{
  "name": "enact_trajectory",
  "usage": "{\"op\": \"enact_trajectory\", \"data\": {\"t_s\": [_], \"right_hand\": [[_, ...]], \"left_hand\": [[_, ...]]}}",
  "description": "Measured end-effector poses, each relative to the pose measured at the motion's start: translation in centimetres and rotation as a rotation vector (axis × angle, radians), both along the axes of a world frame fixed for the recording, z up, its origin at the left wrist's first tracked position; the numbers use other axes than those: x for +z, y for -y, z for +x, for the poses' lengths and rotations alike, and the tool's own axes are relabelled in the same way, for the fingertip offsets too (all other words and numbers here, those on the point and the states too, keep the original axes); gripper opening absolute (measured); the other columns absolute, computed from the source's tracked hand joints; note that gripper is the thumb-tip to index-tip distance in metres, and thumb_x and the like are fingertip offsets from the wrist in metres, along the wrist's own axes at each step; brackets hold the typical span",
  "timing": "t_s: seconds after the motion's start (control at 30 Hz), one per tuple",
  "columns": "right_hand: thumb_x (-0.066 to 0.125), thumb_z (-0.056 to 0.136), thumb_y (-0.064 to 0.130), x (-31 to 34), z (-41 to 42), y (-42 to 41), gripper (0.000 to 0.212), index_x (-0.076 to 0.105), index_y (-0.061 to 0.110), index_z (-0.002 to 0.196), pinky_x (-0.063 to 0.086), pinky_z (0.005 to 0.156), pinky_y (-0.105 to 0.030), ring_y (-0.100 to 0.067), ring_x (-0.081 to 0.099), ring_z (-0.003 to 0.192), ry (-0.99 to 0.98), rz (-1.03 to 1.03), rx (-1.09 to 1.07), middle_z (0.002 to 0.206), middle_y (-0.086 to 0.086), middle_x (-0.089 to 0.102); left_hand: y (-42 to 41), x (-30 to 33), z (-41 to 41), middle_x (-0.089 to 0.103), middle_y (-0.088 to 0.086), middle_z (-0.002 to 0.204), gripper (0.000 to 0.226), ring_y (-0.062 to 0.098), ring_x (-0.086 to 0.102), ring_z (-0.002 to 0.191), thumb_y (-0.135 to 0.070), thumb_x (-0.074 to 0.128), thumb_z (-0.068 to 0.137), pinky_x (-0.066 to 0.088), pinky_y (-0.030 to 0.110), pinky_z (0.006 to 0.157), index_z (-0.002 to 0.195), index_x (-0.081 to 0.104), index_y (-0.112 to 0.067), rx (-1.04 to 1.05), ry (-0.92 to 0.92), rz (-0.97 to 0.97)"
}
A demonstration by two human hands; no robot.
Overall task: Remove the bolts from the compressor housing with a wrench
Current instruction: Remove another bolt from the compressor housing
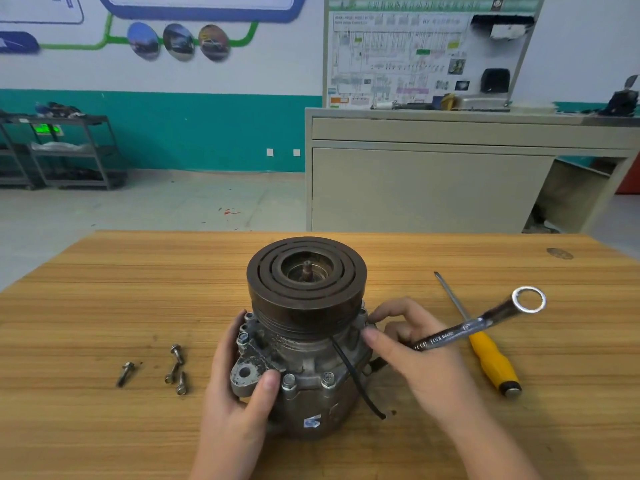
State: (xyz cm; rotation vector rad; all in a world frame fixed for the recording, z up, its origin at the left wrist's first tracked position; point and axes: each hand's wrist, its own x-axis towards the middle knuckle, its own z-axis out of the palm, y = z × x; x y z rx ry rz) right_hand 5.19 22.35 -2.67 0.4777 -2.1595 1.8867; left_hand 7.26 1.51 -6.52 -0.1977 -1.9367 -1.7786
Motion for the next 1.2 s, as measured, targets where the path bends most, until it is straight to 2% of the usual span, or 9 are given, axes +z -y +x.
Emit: {"op": "enact_trajectory", "data": {"t_s": [0.1, 0.23, 0.37, 0.5, 0.63, 0.77, 0.97, 1.1, 1.2], "right_hand": [[0.063, 0.084, 0.028, 0.0, -0.1, -0.3, 0.014, 0.072, 0.031, 0.093, 0.036, 0.048, -0.017, -0.006, 0.042, 0.046, -0.024, -0.03, -0.003, 0.048, 0.006, 0.048], [0.075, 0.076, 0.044, 0.0, 0.1, 0.0, 0.02, 0.068, 0.035, 0.092, 0.034, 0.046, -0.015, -0.004, 0.041, 0.045, -0.002, 0.001, -0.015, 0.047, 0.005, 0.046], [0.062, 0.088, 0.021, 0.1, 0.2, 0.0, 0.016, 0.071, 0.032, 0.095, 0.035, 0.048, -0.014, -0.005, 0.041, 0.046, -0.005, -0.01, 0.01, 0.047, 0.004, 0.046], [0.07, 0.078, 0.047, 0.5, 0.4, 0.2, 0.016, 0.065, 0.038, 0.091, 0.034, 0.047, -0.013, -0.003, 0.04, 0.044, 0.026, 0.038, -0.029, 0.047, 0.005, 0.045], [0.06, 0.087, 0.031, 0.4, 0.4, 0.1, 0.012, 0.07, 0.032, 0.092, 0.036, 0.05, -0.015, -0.005, 0.042, 0.046, 0.022, 0.015, 0.01, 0.047, 0.005, 0.046], [0.072, 0.071, 0.056, 0.3, 0.5, 0.3, 0.028, 0.067, 0.038, 0.092, 0.035, 0.047, -0.014, -0.002, 0.042, 0.045, 0.031, 0.08, -0.053, 0.048, 0.006, 0.047], [0.067, 0.069, 0.049, 1.9, 0.7, 0.3, 0.026, 0.071, 0.034, 0.09, 0.034, 0.045, -0.019, -0.004, 0.041, 0.043, 0.002, -0.124, -0.149, 0.048, 0.005, 0.052], [0.067, 0.062, 0.057, 4.4, 3.7, 0.4, 0.036, 0.073, 0.027, 0.081, 0.032, 0.042, -0.015, -0.001, 0.038, 0.038, 0.076, -0.079, -0.21, 0.041, 0.009, 0.046], [0.069, 0.051, 0.056, 5.8, 6.6, 1.9, 0.033, 0.072, 0.026, 0.065, 0.033, 0.04, -0.009, 0.001, 0.043, 0.035, 0.202, 0.032, -0.063, 0.039, 0.009, 0.051]], "left_hand": [[0.0, 0.0, 0.0, 0.048, -0.051, 0.114, 0.067, -0.027, 0.046, 0.104, -0.06, 0.057, 0.062, 0.036, -0.006, 0.076, 0.126, 0.039, -0.047, 0.001, 0.002, 0.004], [-0.1, 0.1, 0.1, 0.045, -0.054, 0.113, 0.065, -0.031, 0.043, 0.103, -0.058, 0.056, 0.064, 0.033, -0.009, 0.075, 0.125, 0.038, -0.045, 0.006, -0.019, -0.017], [-0.1, 0.0, 0.0, 0.047, -0.051, 0.115, 0.067, -0.028, 0.046, 0.104, -0.059, 0.057, 0.063, 0.035, -0.007, 0.076, 0.126, 0.039, -0.045, 0.001, -0.016, -0.011], [-0.1, 0.1, 0.1, 0.048, -0.051, 0.114, 0.067, -0.027, 0.046, 0.105, -0.059, 0.057, 0.063, 0.036, -0.007, 0.075, 0.126, 0.038, -0.045, -0.002, -0.02, -0.01], [-0.1, 0.2, 0.1, 0.048, -0.05, 0.114, 0.067, -0.027, 0.046, 0.105, -0.06, 0.056, 0.063, 0.036, -0.007, 0.076, 0.127, 0.039, -0.044, 0.007, -0.022, -0.013], [-0.2, 0.2, 0.1, 0.047, -0.05, 0.115, 0.068, -0.027, 0.046, 0.105, -0.06, 0.057, 0.064, 0.036, -0.007, 0.076, 0.127, 0.039, -0.043, 0.005, -0.036, -0.016], [0.0, -0.3, -0.3, 0.049, -0.043, 0.122, 0.063, -0.021, 0.048, 0.11, -0.066, 0.059, 0.067, 0.038, -0.004, 0.08, 0.126, 0.039, -0.056, 0.007, -0.066, -0.023], [-0.1, 1.0, 0.3, 0.043, -0.007, 0.134, 0.073, 0.024, 0.047, 0.124, -0.065, 0.06, 0.074, 0.041, 0.032, 0.097, 0.137, 0.032, -0.039, 0.222, -0.315, -0.124], [-0.3, 3.4, 2.3, 0.042, -0.015, 0.129, 0.05, 0.011, 0.049, 0.114, -0.057, 0.059, 0.085, 0.04, 0.023, 0.092, 0.131, 0.047, -0.041, 0.175, -0.646, -0.386]]}}
